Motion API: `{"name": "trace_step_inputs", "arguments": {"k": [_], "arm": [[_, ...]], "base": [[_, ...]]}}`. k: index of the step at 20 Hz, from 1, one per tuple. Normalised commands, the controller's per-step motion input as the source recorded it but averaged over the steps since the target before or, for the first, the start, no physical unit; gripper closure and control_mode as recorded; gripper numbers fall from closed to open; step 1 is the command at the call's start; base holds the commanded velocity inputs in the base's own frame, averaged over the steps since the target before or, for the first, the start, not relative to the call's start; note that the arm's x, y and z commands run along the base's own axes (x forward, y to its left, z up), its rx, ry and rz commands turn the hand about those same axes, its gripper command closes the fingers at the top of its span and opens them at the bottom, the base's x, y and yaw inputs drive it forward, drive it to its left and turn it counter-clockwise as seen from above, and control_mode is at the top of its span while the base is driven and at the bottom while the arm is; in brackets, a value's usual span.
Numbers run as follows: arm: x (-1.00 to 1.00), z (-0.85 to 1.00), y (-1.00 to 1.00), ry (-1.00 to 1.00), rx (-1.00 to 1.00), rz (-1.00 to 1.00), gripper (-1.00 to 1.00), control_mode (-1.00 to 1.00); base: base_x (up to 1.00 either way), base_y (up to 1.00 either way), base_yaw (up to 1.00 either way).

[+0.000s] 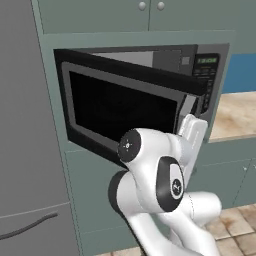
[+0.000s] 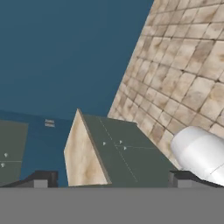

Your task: Pick the bell pepper from the sink and place it in the bowl. Then pick the bowl and place it in the microwave. Then close the microwave door and press the start button.

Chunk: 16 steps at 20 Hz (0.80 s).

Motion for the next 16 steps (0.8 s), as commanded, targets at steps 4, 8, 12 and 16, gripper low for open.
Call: {"name": "trace_step_inputs", "arguments": {"k": [4, 8, 12, 16], "arm": [[1.00, 0.00, -0.41, 0.00, 0.00, 0.00, -1.00, -1.00], [1.00, 0.00, -0.34, 0.00, 0.00, 0.00, -1.00, -1.00], [1.00, 0.00, -0.28, 0.00, 0.00, 0.00, -1.00, -1.00], [1.00, 0.00, -0.23, 0.00, 0.00, 0.00, -1.00, -1.00]], "base": [[0.00, 0.00, 0.00], [0.00, 0.00, 0.00], [0.00, 0.00, 0.00], [0.00, 0.00, 0.00]]}}
